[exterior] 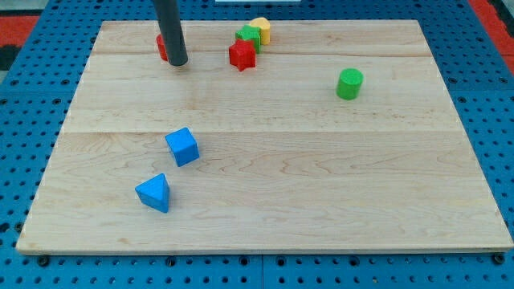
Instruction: Move the blue blocks into the red blocks
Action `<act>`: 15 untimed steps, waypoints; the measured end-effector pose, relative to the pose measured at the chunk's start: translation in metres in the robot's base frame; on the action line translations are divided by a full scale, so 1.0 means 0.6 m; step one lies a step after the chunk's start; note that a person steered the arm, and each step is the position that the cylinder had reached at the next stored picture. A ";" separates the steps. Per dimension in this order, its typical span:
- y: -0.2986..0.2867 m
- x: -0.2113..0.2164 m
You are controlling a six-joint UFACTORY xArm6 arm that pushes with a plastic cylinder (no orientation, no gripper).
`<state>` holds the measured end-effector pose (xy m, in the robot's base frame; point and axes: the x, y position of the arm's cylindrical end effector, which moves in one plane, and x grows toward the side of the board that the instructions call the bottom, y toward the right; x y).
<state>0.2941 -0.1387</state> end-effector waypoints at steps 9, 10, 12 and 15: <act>0.021 0.453; 0.048 0.348; 0.056 0.167; 0.134 0.285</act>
<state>0.4653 -0.0581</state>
